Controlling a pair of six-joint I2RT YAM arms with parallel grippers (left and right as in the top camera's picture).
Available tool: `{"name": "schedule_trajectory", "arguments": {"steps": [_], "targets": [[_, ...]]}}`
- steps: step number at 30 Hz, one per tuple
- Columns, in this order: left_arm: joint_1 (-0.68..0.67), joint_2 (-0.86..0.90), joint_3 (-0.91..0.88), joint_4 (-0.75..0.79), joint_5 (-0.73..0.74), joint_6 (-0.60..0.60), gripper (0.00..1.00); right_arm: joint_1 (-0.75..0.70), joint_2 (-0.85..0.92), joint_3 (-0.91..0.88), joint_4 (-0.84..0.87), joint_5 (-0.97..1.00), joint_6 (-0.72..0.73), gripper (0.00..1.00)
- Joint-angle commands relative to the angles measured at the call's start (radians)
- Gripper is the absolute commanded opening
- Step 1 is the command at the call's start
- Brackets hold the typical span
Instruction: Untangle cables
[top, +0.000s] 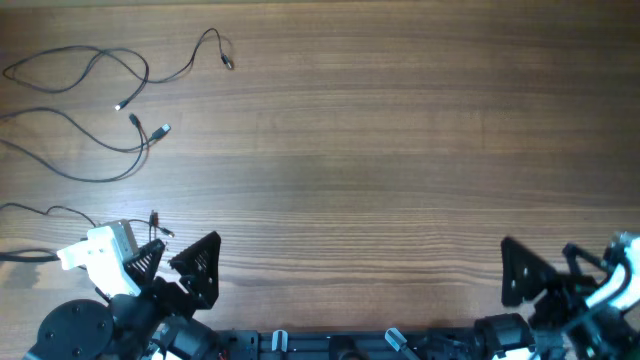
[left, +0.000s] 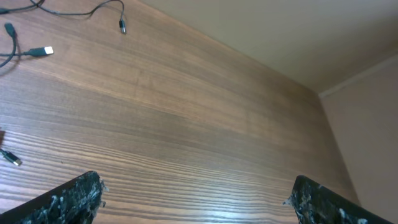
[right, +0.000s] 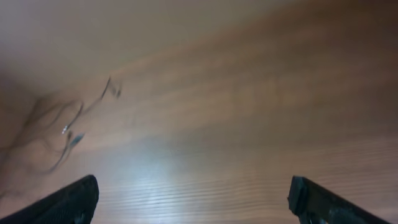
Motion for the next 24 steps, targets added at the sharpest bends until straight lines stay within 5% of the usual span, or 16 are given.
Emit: {"name": "schedule_trajectory", "arguments": {"steps": [1, 7, 17, 24], "targets": [[-0.006, -0.003, -0.012, 0.003, -0.016, -0.006, 1.00, -0.080, -0.037, -0.113, 0.121, -0.053, -0.217, 1.00], [-0.006, -0.003, -0.012, 0.003, -0.016, -0.006, 1.00, -0.145, -0.139, -0.431, 0.458, -0.246, -0.433, 1.00], [-0.006, -0.003, -0.012, 0.003, -0.016, -0.006, 1.00, -0.146, -0.437, -0.890, 0.835, -0.241, -0.431, 1.00], [-0.006, -0.003, -0.012, 0.003, -0.016, -0.006, 1.00, -0.159, -0.481, -1.103, 1.054, -0.240, -0.393, 1.00]]}}
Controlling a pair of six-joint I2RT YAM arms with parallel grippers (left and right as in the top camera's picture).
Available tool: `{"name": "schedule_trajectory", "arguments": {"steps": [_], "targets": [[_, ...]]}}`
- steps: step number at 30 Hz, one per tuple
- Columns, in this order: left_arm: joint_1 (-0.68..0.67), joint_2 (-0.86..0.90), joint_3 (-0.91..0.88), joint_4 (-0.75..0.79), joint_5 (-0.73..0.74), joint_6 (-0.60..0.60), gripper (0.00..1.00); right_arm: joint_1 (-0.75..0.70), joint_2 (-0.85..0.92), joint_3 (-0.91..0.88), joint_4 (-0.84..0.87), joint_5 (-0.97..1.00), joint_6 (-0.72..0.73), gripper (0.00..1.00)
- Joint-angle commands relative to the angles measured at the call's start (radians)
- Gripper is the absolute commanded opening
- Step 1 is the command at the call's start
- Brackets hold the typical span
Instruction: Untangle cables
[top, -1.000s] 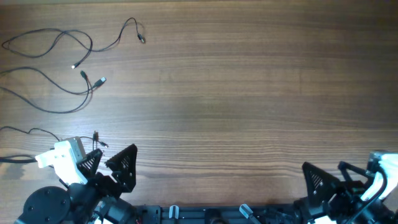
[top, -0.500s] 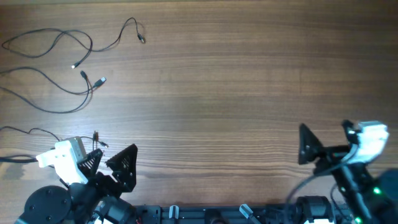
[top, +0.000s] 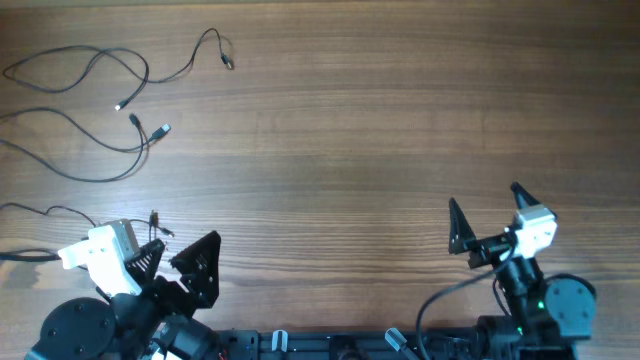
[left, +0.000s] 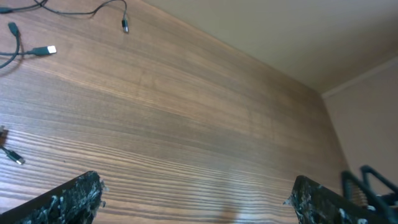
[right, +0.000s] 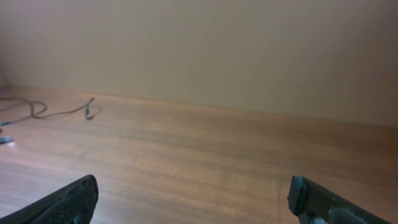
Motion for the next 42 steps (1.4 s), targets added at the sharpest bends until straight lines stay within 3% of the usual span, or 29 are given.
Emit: {"name": "schedule_trajectory", "arguments": {"steps": [1, 3, 8, 17, 28, 42], "targets": [[-0.006, -0.003, -0.005, 0.003, -0.009, -0.006, 1.00, -0.007, -0.019, -0.111, 0.115, -0.011, 0.024, 1.00], [-0.006, -0.003, -0.005, 0.003, -0.009, -0.006, 1.00, -0.007, -0.019, -0.201, 0.239, -0.011, 0.024, 1.00], [-0.006, -0.003, -0.005, 0.003, -0.009, -0.006, 1.00, -0.007, -0.019, -0.279, 0.349, 0.000, 0.027, 1.00], [-0.006, -0.003, -0.005, 0.003, -0.009, -0.006, 1.00, -0.022, -0.019, -0.278, 0.341, 0.027, -0.061, 1.00], [-0.006, -0.003, -0.005, 0.003, -0.009, -0.006, 1.00, -0.022, 0.038, -0.277, 0.332, 0.094, 0.049, 1.00], [-0.006, -0.003, -0.005, 0.003, -0.009, -0.006, 1.00, -0.024, -0.020, -0.277, 0.330, 0.121, -0.018, 1.00]]}}
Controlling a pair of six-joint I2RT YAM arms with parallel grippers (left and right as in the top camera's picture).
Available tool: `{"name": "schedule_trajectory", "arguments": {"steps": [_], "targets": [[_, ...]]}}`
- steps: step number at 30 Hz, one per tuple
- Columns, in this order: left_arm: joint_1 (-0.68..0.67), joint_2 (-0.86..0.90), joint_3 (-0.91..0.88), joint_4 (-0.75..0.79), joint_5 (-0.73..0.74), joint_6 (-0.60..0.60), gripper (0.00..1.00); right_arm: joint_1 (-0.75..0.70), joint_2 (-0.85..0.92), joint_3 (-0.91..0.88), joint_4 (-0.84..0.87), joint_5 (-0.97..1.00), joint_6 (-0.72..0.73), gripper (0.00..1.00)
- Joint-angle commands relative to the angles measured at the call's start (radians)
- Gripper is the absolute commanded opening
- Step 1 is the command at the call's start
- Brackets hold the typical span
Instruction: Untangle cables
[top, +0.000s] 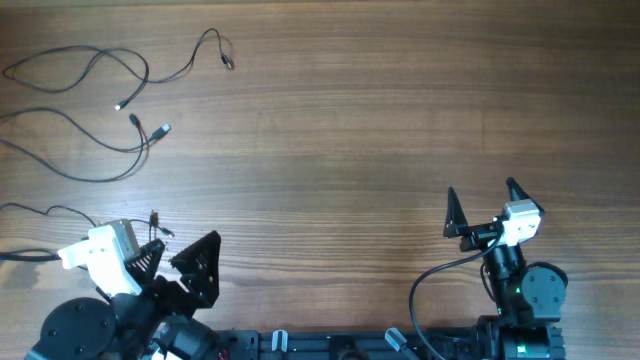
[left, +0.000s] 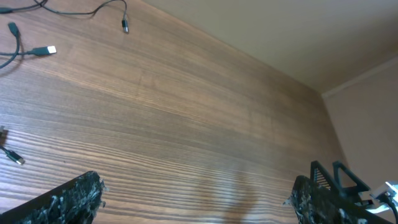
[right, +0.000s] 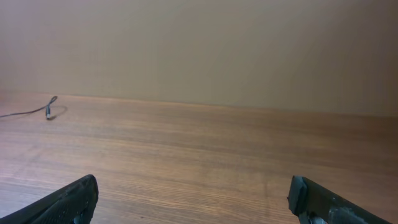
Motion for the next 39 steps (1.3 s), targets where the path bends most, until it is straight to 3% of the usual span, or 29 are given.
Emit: {"name": "schedule_trajectory", "arguments": {"steps": [1, 39], "targets": [[-0.006, -0.003, -0.005, 0.003, -0.009, -0.006, 1.00, -0.008, -0.018, -0.001, 0.000, 0.064, -0.014, 1.00], [-0.006, -0.003, -0.005, 0.003, -0.009, -0.006, 1.00, -0.008, -0.017, -0.001, -0.002, 0.108, 0.018, 1.00]]}}
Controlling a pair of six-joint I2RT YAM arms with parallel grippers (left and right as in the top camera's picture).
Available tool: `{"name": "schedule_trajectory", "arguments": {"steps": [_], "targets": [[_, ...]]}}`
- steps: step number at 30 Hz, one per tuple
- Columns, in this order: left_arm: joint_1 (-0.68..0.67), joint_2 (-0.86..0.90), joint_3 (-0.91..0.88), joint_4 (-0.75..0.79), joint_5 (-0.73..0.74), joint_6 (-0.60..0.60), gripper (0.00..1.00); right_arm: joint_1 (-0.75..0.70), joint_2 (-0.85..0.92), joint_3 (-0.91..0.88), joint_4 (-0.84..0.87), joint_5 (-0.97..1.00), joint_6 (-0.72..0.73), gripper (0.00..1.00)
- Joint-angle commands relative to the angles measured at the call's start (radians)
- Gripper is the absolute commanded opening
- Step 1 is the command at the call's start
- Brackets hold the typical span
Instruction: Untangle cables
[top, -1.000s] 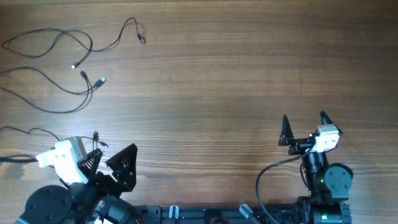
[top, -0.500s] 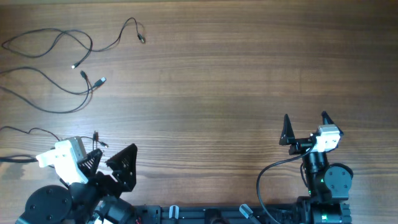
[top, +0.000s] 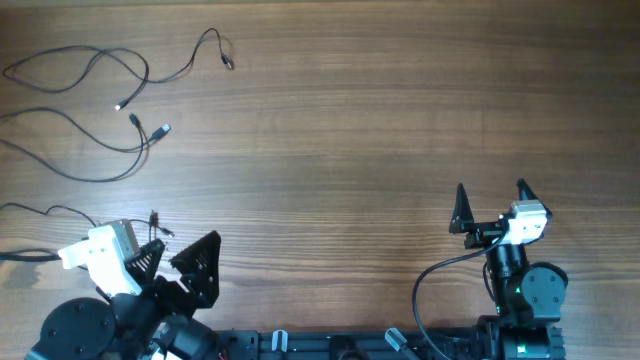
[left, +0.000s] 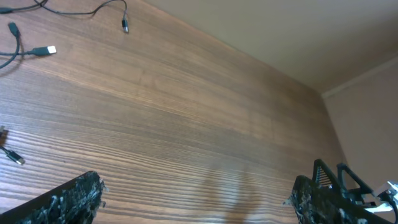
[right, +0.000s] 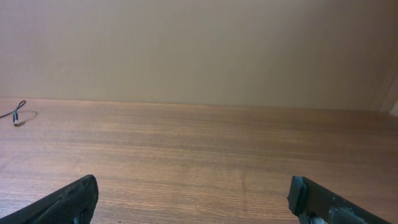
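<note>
Several thin dark cables (top: 95, 75) lie in loose, crossing loops at the table's far left. One ends in a dark plug (top: 229, 63) and another in a white USB plug (top: 164, 129). A third cable (top: 60, 212) runs near the front left, with its small plug (left: 15, 159) by my left arm. My left gripper (top: 178, 262) is open and empty at the front left edge, well short of the loops. My right gripper (top: 491, 195) is open and empty at the near right, far from every cable. The right wrist view shows only one cable end (right: 17, 117).
The wooden table (top: 380, 120) is bare across its middle and right. A beige wall (right: 199, 43) stands behind the far edge. The arm bases and a black rail (top: 330, 345) line the front edge.
My right gripper has turned slightly to the right and its tips sit a little farther out. The cable end has slid toward the left edge of its view. My left arm and the cables are unchanged.
My right arm first sat low at the front right corner, pointing left toward the cables. It then stood up over the near right of the table, and has swung a little rightward at each moment since. My left gripper stayed open and still, and the cables did not move.
</note>
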Motion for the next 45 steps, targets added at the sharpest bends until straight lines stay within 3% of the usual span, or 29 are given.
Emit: {"name": "schedule_trajectory", "arguments": {"steps": [1, 14, 19, 21, 26, 39, 45], "targets": [[-0.006, -0.003, -0.005, 0.003, -0.009, -0.006, 1.00, -0.008, -0.016, -0.001, 0.000, 0.018, 0.016, 1.00], [0.000, -0.004, -0.007, -0.059, 0.000, -0.003, 1.00, -0.008, -0.016, -0.001, 0.000, 0.018, 0.016, 1.00], [0.136, -0.006, -0.033, -0.042, 0.006, 0.005, 1.00, -0.008, -0.016, -0.001, 0.000, 0.018, 0.016, 1.00], [0.219, -0.010, -0.070, 0.008, 0.050, 0.114, 1.00, -0.008, -0.016, -0.001, 0.000, 0.018, 0.016, 1.00], [0.402, -0.063, -0.194, 0.213, 0.327, 0.457, 1.00, -0.008, -0.016, -0.001, 0.000, 0.018, 0.017, 1.00], [0.517, -0.241, -0.439, 0.495, 0.283, 0.474, 1.00, -0.008, -0.016, -0.001, 0.000, 0.018, 0.016, 1.00], [0.526, -0.343, -0.668, 0.795, 0.279, 0.473, 1.00, -0.008, -0.016, -0.001, 0.000, 0.018, 0.016, 1.00]]}}
